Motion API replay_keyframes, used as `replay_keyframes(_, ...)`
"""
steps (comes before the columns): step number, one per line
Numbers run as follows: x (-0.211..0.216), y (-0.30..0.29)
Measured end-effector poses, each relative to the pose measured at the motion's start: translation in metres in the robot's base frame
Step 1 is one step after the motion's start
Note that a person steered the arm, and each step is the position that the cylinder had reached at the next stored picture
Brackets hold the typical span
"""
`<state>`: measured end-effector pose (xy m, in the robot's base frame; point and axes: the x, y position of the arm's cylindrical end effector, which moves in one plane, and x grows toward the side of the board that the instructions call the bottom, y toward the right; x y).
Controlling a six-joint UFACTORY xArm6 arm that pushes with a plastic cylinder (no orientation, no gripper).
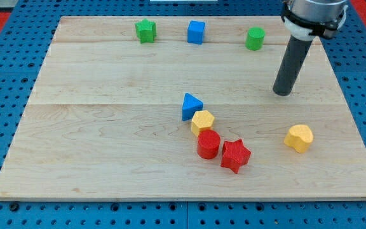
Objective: Push blue triangle to the bottom left of blue cube
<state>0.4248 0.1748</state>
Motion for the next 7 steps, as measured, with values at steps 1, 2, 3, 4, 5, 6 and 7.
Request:
replay_keyframes(1, 0.012, -0.028)
replay_keyframes(2, 0.012, -0.093)
replay_keyframes(3, 0.02, -0.136)
replay_keyframes(4, 0.036, -0.152)
replay_keyframes(5, 0.042, -0.185)
replay_keyframes(6, 0.047, -0.199)
replay_keyframes(7, 0.068, -0.199)
